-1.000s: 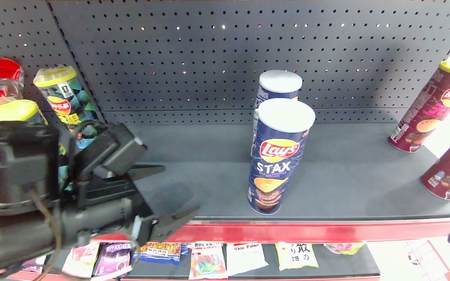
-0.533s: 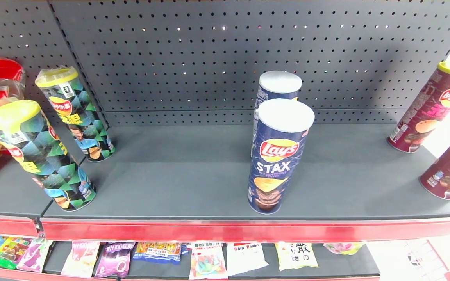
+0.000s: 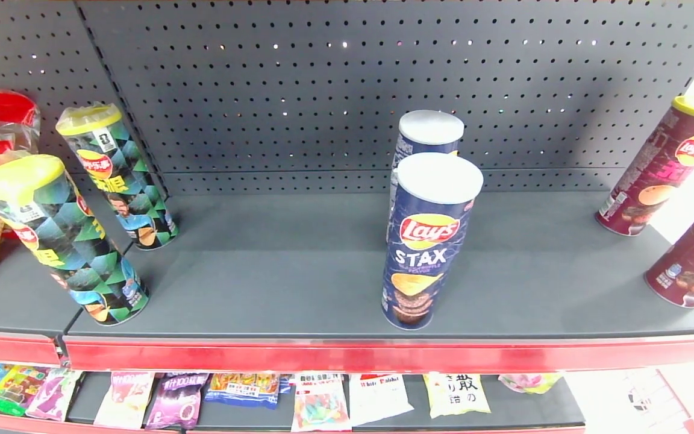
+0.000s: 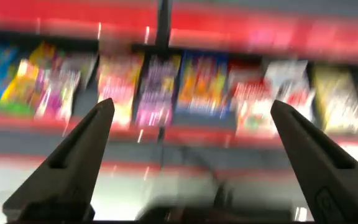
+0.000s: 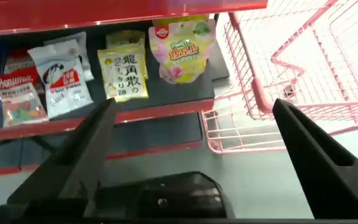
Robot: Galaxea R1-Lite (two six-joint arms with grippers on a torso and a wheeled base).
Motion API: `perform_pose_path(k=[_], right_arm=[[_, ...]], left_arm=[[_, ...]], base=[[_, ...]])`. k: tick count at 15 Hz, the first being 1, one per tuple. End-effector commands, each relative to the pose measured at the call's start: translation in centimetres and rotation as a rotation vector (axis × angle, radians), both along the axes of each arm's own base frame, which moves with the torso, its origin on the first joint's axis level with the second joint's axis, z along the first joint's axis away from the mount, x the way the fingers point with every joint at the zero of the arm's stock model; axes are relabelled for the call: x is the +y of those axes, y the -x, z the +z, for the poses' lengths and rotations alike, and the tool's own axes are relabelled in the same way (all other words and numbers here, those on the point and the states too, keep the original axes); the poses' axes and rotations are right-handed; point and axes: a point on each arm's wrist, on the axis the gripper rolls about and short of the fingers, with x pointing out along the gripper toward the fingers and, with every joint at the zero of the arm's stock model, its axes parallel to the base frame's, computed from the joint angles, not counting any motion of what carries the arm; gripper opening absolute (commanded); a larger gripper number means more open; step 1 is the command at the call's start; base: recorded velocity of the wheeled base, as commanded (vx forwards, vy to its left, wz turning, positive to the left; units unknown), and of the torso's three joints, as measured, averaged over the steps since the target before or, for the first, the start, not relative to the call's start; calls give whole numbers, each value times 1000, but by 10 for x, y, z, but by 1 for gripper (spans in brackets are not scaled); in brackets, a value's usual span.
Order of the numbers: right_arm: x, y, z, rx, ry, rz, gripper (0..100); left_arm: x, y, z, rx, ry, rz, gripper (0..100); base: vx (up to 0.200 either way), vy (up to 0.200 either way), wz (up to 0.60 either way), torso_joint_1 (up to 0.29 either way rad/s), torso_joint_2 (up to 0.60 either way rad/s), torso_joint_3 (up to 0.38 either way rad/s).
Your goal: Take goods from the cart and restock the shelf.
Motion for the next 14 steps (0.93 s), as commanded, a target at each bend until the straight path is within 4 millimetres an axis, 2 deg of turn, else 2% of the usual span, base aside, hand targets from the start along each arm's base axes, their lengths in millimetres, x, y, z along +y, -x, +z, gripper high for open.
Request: perform_pose_path(k=[1, 2, 3, 4, 5, 6, 7, 8, 10, 11, 14], right_arm=[[1, -18, -21, -75, -12, 78, 100], [-1, -26, -28, -117, -13, 133, 100], [-5, -38, -31, -151, -13, 227, 100], [-7, -43, -26, -166, -20, 296, 100], [-8, -45, -23, -167, -23, 320, 100], [-9, -45, -20, -182, -26, 393, 100], [-10, -40, -29, -207, -17, 412, 100], [-10, -40, -45, -200, 11, 410, 100], [-12, -44, -51, -209, 20, 306, 100], [-12, -50, -60, -255, 23, 273, 100], [-12, -50, -66, -211, -3, 267, 100]], left_arm=[[-5, -20, -30, -72, -23, -30, 100], [-4, -20, -41, -108, -37, -51, 100], [-3, -21, -43, -105, -76, -16, 100], [-1, -20, -43, -102, -98, 77, 100], [-1, -21, -42, -91, -109, 120, 100], [1, -23, -42, -66, -138, 236, 100], [2, -22, -42, -64, -147, 280, 100], [4, -22, -42, -63, -166, 389, 100], [6, -21, -41, -63, -177, 468, 100], [6, -21, -42, -52, -190, 494, 100], [5, -23, -40, 1, -230, 585, 100]], base=[[0, 0, 0, 0, 0, 0], [0, 0, 0, 0, 0, 0], [0, 0, 0, 0, 0, 0], [0, 0, 0, 0, 0, 0], [0, 0, 0, 0, 0, 0], [0, 0, 0, 0, 0, 0], [0, 0, 0, 0, 0, 0], [0, 0, 0, 0, 0, 0], [0, 0, 0, 0, 0, 0], [0, 0, 0, 0, 0, 0], [0, 0, 0, 0, 0, 0]])
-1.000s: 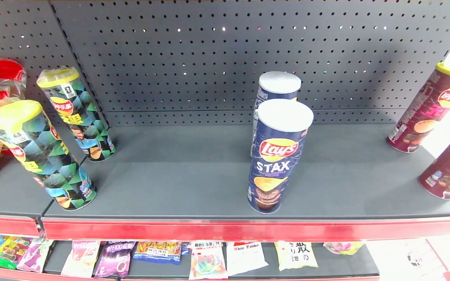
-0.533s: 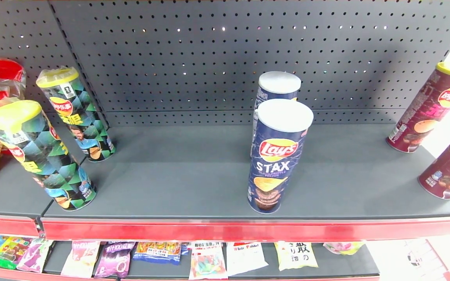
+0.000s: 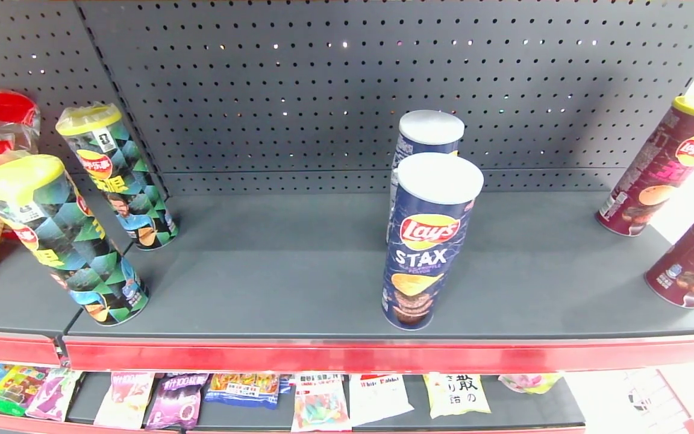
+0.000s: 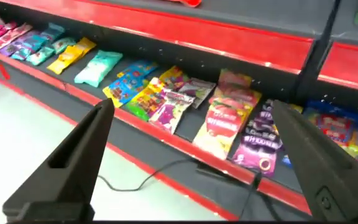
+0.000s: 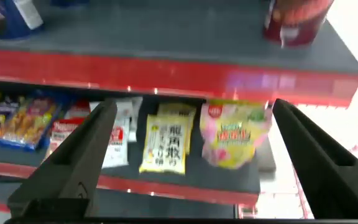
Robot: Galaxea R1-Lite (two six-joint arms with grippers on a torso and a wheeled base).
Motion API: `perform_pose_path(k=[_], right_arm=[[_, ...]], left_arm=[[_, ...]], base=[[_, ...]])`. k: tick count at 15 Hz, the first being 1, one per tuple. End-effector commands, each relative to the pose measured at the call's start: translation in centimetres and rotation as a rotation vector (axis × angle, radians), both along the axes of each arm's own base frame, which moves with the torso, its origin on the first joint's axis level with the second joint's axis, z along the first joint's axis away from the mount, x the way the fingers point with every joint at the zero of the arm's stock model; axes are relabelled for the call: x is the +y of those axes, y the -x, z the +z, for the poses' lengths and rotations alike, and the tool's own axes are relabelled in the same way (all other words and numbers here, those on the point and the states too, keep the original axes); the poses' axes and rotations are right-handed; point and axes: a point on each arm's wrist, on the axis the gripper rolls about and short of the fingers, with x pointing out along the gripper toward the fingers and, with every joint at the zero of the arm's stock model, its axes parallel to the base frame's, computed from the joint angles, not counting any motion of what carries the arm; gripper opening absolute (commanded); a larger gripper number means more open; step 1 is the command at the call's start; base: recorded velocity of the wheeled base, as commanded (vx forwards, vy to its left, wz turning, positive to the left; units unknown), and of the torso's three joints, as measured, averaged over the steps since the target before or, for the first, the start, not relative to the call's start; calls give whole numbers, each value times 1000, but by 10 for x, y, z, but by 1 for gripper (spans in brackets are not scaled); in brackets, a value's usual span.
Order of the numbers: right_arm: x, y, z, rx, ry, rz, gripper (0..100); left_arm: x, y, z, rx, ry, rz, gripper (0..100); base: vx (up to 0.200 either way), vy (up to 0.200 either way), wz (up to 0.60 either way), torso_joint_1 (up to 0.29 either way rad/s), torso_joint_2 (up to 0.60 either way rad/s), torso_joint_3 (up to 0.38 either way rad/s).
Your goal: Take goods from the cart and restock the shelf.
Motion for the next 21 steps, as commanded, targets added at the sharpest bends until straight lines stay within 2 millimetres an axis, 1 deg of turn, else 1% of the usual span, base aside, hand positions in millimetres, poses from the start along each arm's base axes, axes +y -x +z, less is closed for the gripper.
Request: perform_pose_path(k=[1, 4, 5, 6, 7, 8, 9, 10, 11, 12, 13, 14, 16, 17, 18, 20, 21], right_arm=[[0, -1, -7, 33, -4, 0, 100], [1, -1, -7, 33, -6, 25, 100], [1, -1, -7, 33, -7, 23, 100], [1, -1, -7, 33, -7, 23, 100], [1, -1, -7, 33, -7, 23, 100], [1, -1, -7, 33, -7, 23, 100], [1, -1, -7, 33, -6, 23, 100], [1, -1, -7, 33, -6, 23, 100], [0, -1, -7, 33, -4, 20, 100], [0, -1, -7, 33, -3, 15, 100], [0, -1, -7, 33, -6, 12, 100], [0, -1, -7, 33, -6, 11, 100], [0, -1, -7, 33, -4, 11, 100], [0, -1, -7, 33, -4, 11, 100], [0, -1, -7, 33, -4, 11, 100], [0, -1, -7, 33, -4, 11, 100], [0, -1, -7, 33, -6, 15, 100]], left_arm=[[-5, -4, 3, 73, -15, 113, 100], [-9, -5, 4, 105, -13, 232, 100], [-9, -3, 3, 78, -2, 189, 100], [-10, -2, 1, 30, 37, 32, 100], [-15, -5, 4, -8, 96, -174, 100], [-23, -8, 20, -119, 130, -538, 100], [-30, -8, 18, -101, 144, -849, 100], [-32, -11, 1, -35, 172, -916, 100], [-32, -14, -3, -1, 196, -906, 100], [-31, -17, -1, 14, 185, -829, 100], [-29, -14, -2, -30, 145, -686, 100], [-30, -11, -4, -90, 122, -621, 100], [-26, -11, -8, -168, 69, -486, 100], [-27, -10, -9, -175, 64, -567, 100], [-30, -10, -9, -172, 59, -707, 100], [-32, -10, -9, -168, 47, -757, 100], [-31, -10, -9, -170, 68, -730, 100]], base=[[0, 0, 0, 0, 0, 0], [0, 0, 0, 0, 0, 0], [0, 0, 0, 0, 0, 0], [0, 0, 0, 0, 0, 0], [0, 0, 0, 0, 0, 0], [0, 0, 0, 0, 0, 0], [0, 0, 0, 0, 0, 0], [0, 0, 0, 0, 0, 0], [0, 0, 0, 0, 0, 0], [0, 0, 0, 0, 0, 0], [0, 0, 0, 0, 0, 0], [0, 0, 0, 0, 0, 0], [0, 0, 0, 0, 0, 0], [0, 0, 0, 0, 0, 0], [0, 0, 0, 0, 0, 0], [0, 0, 0, 0, 0, 0], [0, 0, 0, 0, 0, 0]])
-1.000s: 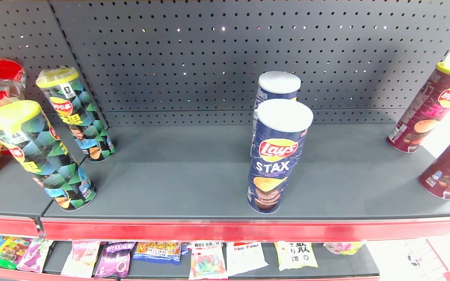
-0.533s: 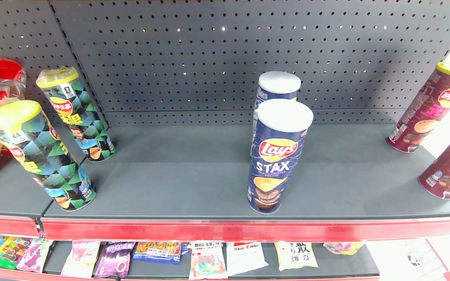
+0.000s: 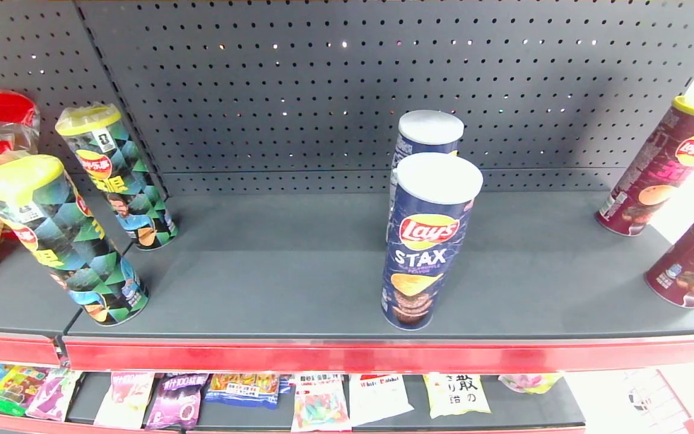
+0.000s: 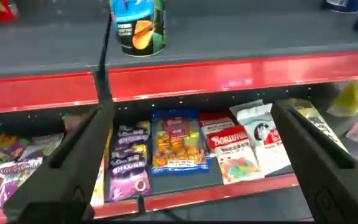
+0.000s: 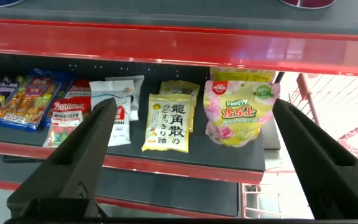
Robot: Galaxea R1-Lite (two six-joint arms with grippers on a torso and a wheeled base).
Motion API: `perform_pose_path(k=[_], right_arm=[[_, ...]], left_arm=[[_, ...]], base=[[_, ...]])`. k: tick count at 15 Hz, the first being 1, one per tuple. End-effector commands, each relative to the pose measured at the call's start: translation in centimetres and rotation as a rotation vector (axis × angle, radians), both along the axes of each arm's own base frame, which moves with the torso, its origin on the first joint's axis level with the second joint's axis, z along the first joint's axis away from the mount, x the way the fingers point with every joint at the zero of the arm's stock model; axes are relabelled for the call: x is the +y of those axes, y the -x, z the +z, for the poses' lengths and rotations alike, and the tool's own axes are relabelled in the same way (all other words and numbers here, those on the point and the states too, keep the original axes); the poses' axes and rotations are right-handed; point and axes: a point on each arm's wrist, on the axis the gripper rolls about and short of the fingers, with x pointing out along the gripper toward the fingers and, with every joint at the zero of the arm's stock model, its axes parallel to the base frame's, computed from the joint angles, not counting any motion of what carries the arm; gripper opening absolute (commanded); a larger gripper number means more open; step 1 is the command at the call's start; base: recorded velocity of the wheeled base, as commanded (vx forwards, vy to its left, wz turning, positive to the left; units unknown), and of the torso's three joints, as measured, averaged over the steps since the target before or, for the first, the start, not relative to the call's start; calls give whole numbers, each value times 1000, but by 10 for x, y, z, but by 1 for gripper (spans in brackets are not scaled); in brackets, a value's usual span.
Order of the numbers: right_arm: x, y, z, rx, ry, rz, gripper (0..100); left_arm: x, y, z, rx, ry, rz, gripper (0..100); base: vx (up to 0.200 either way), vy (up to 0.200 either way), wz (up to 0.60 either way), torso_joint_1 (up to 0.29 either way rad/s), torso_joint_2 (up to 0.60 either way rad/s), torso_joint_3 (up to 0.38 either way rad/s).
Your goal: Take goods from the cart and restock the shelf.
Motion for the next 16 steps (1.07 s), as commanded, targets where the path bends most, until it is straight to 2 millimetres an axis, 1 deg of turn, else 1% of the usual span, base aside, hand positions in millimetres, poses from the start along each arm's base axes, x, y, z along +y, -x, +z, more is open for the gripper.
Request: perform_pose_path(k=[1, 2, 3, 4, 5, 6, 7, 8, 10, 12, 13, 15, 16], right_arm=[[0, 0, 0, 3, -2, 14, 100], [1, 0, 0, 2, 0, 26, 100], [0, 0, 0, 2, 5, 19, 100], [0, 0, 0, 2, 0, -20, 100], [-1, 0, 0, 3, -8, -34, 100], [-1, 0, 0, 3, -3, -32, 100], [-1, 0, 0, 3, -2, -31, 100], [-1, 0, 0, 3, -3, -32, 100], [-1, 0, 0, 3, -8, -33, 100], [-1, 0, 0, 3, -8, -33, 100], [-1, 0, 0, 3, -8, -31, 100], [-1, 0, 0, 3, -8, -33, 100], [-1, 0, 0, 3, -6, -33, 100]], left_arm=[[4, 0, -1, 2, 102, 157, 100], [7, 0, -1, -7, 116, 315, 100], [7, 0, -2, -12, 111, 325, 100], [7, 0, -2, -17, 99, 306, 100], [5, -1, -2, -13, 80, 226, 100], [2, -1, -3, -10, -14, 103, 100], [1, 0, -4, -10, -126, 39, 100], [1, 0, -5, 0, -97, 49, 100], [6, -1, -5, 20, 70, 265, 100], [5, -1, -6, 19, -12, 212, 100], [3, -1, -5, 12, -76, 127, 100], [2, -1, -6, 19, -35, 103, 100], [3, -1, -6, 19, -35, 137, 100]], base=[[0, 0, 0, 0, 0, 0], [0, 0, 0, 0, 0, 0], [0, 0, 0, 0, 0, 0], [0, 0, 0, 0, 0, 0], [0, 0, 0, 0, 0, 0], [0, 0, 0, 0, 0, 0], [0, 0, 0, 0, 0, 0], [0, 0, 0, 0, 0, 0], [0, 0, 0, 0, 0, 0], [0, 0, 0, 0, 0, 0], [0, 0, 0, 0, 0, 0], [0, 0, 0, 0, 0, 0], [0, 0, 0, 0, 0, 0]])
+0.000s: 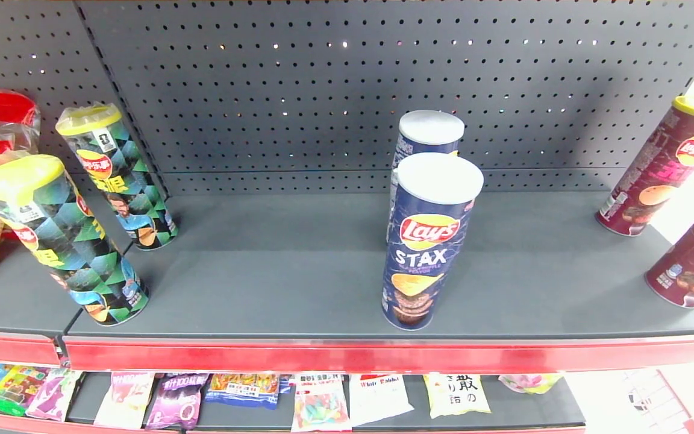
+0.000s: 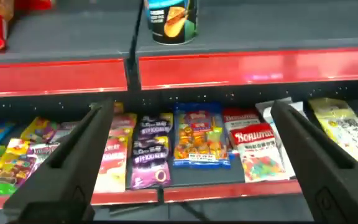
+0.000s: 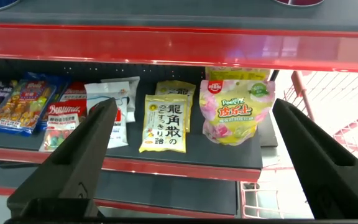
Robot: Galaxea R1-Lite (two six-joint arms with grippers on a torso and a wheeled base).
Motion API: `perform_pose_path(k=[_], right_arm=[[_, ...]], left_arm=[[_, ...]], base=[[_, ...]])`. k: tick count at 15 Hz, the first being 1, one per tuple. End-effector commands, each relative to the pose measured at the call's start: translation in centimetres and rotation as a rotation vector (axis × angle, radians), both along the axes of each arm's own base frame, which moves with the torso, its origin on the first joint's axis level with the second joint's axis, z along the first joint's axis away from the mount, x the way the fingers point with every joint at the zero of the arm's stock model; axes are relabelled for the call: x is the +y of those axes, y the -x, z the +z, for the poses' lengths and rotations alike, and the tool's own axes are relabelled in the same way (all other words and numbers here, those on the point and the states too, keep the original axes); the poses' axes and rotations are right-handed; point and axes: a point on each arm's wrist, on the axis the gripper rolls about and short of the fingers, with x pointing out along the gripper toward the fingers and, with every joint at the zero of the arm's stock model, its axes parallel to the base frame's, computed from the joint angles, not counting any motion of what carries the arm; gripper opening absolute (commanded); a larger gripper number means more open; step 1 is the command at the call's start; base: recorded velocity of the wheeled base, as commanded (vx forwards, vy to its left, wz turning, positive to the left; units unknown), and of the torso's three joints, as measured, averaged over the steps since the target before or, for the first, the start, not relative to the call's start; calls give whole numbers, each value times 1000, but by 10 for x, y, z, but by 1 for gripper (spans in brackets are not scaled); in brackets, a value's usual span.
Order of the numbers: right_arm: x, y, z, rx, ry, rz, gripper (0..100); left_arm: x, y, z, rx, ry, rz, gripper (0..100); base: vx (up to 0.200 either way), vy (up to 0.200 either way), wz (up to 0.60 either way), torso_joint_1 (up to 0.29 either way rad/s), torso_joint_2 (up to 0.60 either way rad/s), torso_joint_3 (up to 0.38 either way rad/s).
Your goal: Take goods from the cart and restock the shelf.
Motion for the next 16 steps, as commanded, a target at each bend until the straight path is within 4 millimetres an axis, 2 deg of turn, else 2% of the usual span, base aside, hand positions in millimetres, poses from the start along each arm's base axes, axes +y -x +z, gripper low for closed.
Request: perform_pose_path(k=[1, 5, 7, 8, 11, 16], right_arm=[[0, 0, 0, 1, 0, -1, 100], [0, 0, 0, 2, -1, 1, 100], [0, 0, 0, 2, -1, -1, 100], [0, 0, 0, 2, -3, 0, 100], [0, 0, 0, 2, -1, -1, 100], [0, 0, 0, 1, 5, 1, 100]], left_arm=[[2, 0, 0, -1, 14, 93, 100], [2, -1, 0, 10, 34, 69, 100], [-1, 0, 0, -7, -39, -63, 100], [-1, 0, 0, -8, -50, -66, 100], [1, 0, 0, -1, -3, 44, 100], [1, 0, 0, -1, 11, 49, 100]], base=[[0, 0, 0, 0, 0, 0], [0, 0, 0, 0, 0, 0], [0, 0, 0, 0, 0, 0], [0, 0, 0, 0, 0, 0], [0, 0, 0, 0, 0, 0], [0, 0, 0, 0, 0, 0]])
